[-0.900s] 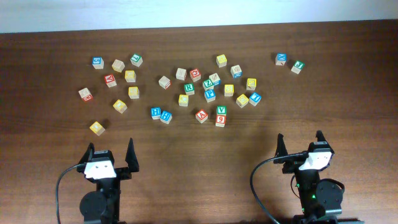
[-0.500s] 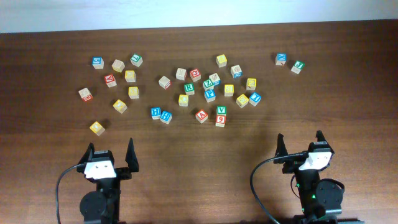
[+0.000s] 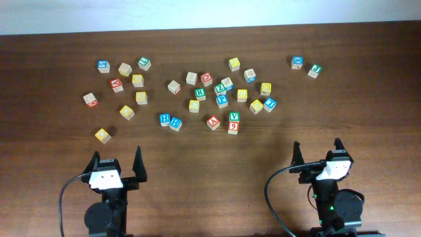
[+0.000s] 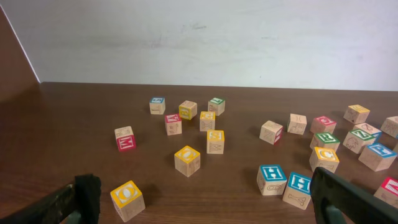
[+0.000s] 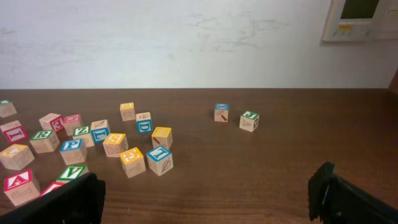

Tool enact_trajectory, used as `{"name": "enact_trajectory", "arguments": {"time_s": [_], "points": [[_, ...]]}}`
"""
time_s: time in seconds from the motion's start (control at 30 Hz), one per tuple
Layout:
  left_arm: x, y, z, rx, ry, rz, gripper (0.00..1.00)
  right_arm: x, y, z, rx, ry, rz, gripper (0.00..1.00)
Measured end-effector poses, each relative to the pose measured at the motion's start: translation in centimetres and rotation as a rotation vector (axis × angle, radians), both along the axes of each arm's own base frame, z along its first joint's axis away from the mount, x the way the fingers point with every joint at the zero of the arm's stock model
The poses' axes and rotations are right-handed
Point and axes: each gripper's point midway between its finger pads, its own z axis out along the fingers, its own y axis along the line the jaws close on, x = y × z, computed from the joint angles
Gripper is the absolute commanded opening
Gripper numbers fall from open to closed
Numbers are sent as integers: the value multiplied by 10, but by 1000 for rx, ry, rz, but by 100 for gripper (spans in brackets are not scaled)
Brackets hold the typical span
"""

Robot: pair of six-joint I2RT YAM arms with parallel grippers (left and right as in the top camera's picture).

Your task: Spell out RSS

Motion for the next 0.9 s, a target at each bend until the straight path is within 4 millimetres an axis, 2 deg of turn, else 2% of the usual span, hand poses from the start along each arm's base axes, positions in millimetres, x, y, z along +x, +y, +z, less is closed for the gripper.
{"name": "enact_trajectory", "arguments": {"time_s": [0.47, 0.5, 0.57, 0.67, 0.73, 0.77, 0.8, 0.83, 0.9], "points": [[0, 0, 0, 0, 0, 0, 99, 0, 0, 0, 1, 0, 0, 98], [0, -3, 1, -8, -4, -17, 99, 0, 0, 0, 0, 0, 0, 98], [1, -24, 7, -43, -27, -136, 99, 0, 0, 0, 0, 0, 0, 98], [-9, -70, 32, -57, -127, -415, 99, 0, 0, 0, 0, 0, 0, 98], [-28, -100, 72, 0, -295, -610, 99, 0, -1, 0, 0, 0, -5, 98], [-36, -105, 88, 26, -371, -644, 99, 0, -1, 0, 0, 0, -6, 98], [-56, -112, 123, 98, -538, -689, 99, 0, -1, 0, -1, 0, -8, 98], [-75, -115, 149, 149, -669, -702, 99, 0, -1, 0, -1, 0, -8, 98], [-80, -109, 166, 137, -717, -663, 99, 0, -1, 0, 0, -1, -8, 98]]}}
